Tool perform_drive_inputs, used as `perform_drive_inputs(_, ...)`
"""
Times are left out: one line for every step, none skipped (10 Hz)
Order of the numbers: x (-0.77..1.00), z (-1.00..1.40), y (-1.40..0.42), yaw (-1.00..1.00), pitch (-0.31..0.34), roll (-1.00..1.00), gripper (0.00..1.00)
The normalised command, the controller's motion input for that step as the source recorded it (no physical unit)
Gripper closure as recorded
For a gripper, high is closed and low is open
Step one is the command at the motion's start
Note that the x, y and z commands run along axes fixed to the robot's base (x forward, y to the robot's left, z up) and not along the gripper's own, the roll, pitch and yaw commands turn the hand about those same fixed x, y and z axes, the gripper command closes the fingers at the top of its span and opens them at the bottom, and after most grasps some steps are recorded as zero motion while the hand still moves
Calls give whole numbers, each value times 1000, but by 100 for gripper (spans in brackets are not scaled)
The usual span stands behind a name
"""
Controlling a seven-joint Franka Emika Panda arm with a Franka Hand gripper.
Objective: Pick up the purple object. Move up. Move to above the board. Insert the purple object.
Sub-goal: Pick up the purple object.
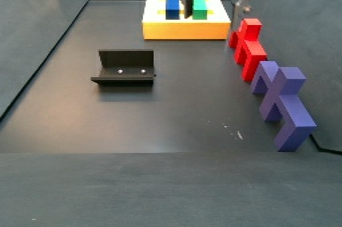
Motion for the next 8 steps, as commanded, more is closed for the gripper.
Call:
perform_drive_inputs(-266,-203,277,-680,0,0,0)
perform_drive_inputs(-200,-169,263,-703,0,-6,0)
perform_drive_inputs(-194,-120,254,-711,0,-1,0)
perform_drive_inputs(-163,-51,234,-720,0,-4,0)
perform_drive_inputs(-103,-14,223,-737,0,-11,0)
perform_drive_inputs(-174,0,203,-743,4,0,0)
perform_drive_inputs(-171,0,186,-731,4,-29,0)
perform_drive_inputs(-137,-9,163,-766,19,-27,0)
